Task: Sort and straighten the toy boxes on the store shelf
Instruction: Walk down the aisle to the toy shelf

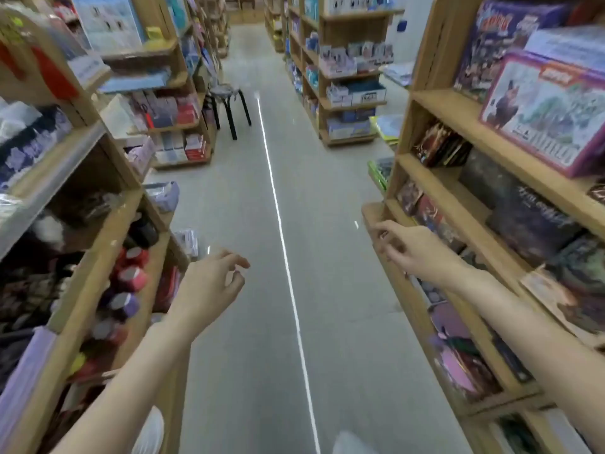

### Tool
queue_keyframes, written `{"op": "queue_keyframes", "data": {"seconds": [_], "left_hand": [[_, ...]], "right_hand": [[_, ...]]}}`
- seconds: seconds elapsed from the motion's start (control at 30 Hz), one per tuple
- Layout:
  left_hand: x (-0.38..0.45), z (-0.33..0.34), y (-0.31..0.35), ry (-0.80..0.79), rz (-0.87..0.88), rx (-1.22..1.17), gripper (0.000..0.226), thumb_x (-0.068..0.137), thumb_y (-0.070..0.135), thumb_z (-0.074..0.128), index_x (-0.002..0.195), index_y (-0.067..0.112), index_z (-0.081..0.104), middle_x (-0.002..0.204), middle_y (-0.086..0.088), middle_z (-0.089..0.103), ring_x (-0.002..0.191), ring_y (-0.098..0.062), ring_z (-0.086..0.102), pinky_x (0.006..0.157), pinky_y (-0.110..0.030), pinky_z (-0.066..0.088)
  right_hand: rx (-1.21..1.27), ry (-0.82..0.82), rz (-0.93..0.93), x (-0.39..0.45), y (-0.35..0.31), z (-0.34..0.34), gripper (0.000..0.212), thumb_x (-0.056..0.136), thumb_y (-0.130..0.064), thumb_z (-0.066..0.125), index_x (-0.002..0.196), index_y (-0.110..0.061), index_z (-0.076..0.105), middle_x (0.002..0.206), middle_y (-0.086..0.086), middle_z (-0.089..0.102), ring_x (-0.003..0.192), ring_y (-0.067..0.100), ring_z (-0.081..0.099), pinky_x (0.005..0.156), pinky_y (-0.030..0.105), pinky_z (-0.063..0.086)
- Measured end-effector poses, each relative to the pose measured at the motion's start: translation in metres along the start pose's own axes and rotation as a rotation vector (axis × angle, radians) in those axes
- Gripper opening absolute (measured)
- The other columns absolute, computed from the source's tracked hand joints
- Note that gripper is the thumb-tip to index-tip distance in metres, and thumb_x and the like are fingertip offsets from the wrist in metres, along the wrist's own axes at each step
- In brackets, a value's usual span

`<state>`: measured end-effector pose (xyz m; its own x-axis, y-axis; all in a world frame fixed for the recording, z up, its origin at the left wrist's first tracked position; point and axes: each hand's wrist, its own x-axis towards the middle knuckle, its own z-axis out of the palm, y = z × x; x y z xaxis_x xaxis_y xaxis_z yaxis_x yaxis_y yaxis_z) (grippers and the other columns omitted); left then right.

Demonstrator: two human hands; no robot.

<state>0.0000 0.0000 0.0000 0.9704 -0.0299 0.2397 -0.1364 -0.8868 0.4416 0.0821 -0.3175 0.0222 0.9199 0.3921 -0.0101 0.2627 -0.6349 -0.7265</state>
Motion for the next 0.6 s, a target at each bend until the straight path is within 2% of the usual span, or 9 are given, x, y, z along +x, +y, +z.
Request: {"op": "queue_keyframes", "data": {"seconds": [0.1,0.2,0.27,0.33,0.4,0.53,0.6], "left_hand": [[0.042,0.040,-0.030,-0.057,-0.245,-0.201,0.021,0.085,0.003,0.052,0.095,0.017,0.066,0.089,0.004,0.063,0.079,-0.011,0.056,0.072,-0.026,0.041],[0.108,0.090,-0.066,-0.344,-0.382,-0.261,0.021,0.090,0.007,0.049,0.106,0.013,0.062,0.104,-0.003,0.064,0.091,-0.014,0.057,0.068,-0.016,0.042],[0.157,0.120,-0.090,-0.582,-0.352,-0.099,0.025,0.091,0.012,0.049,0.114,0.012,0.059,0.112,-0.004,0.062,0.096,-0.015,0.056,0.071,-0.016,0.042],[0.215,0.133,-0.108,-0.676,-0.331,0.047,0.029,0.090,0.015,0.048,0.117,0.014,0.059,0.115,-0.002,0.062,0.101,-0.015,0.058,0.081,-0.019,0.042],[0.277,0.132,-0.126,-0.637,-0.361,0.062,0.029,0.090,0.017,0.048,0.117,0.016,0.059,0.113,-0.001,0.063,0.100,-0.016,0.059,0.081,-0.020,0.040],[0.393,0.115,-0.172,-0.464,-0.442,0.032,0.026,0.090,0.017,0.049,0.113,0.017,0.060,0.105,0.000,0.065,0.097,-0.017,0.059,0.076,-0.021,0.040],[0.448,0.116,-0.205,-0.393,-0.478,-0.056,0.021,0.089,0.011,0.051,0.107,0.014,0.061,0.102,-0.001,0.065,0.090,-0.016,0.059,0.074,-0.020,0.038]], "right_hand": [[0.306,0.059,0.191,0.046,0.040,0.024,0.030,0.091,-0.004,0.047,0.121,-0.010,0.047,0.090,0.014,0.069,0.061,0.006,0.063,0.050,0.010,0.047],[0.612,0.045,0.423,0.111,0.079,0.047,0.031,0.089,-0.002,0.050,0.120,-0.006,0.046,0.092,0.019,0.068,0.063,0.017,0.066,0.059,0.020,0.054],[0.823,0.035,0.567,0.162,0.099,0.055,0.027,0.089,-0.004,0.050,0.116,-0.005,0.048,0.094,0.020,0.069,0.065,0.021,0.068,0.063,0.025,0.056],[0.874,0.029,0.661,0.221,0.110,0.050,0.026,0.089,-0.005,0.050,0.115,-0.004,0.048,0.088,0.018,0.068,0.066,0.023,0.067,0.065,0.028,0.054],[0.811,0.046,0.683,0.291,0.112,0.039,0.027,0.088,-0.004,0.049,0.115,-0.004,0.047,0.084,0.016,0.068,0.066,0.024,0.065,0.065,0.028,0.053],[0.691,0.111,0.584,0.451,0.103,0.008,0.025,0.087,0.003,0.045,0.109,-0.006,0.044,0.073,0.011,0.063,0.050,0.016,0.060,0.049,0.018,0.050],[0.646,0.085,0.519,0.531,0.106,0.006,0.023,0.087,0.003,0.046,0.107,-0.009,0.044,0.073,0.010,0.063,0.045,0.012,0.060,0.050,0.019,0.050]]}}
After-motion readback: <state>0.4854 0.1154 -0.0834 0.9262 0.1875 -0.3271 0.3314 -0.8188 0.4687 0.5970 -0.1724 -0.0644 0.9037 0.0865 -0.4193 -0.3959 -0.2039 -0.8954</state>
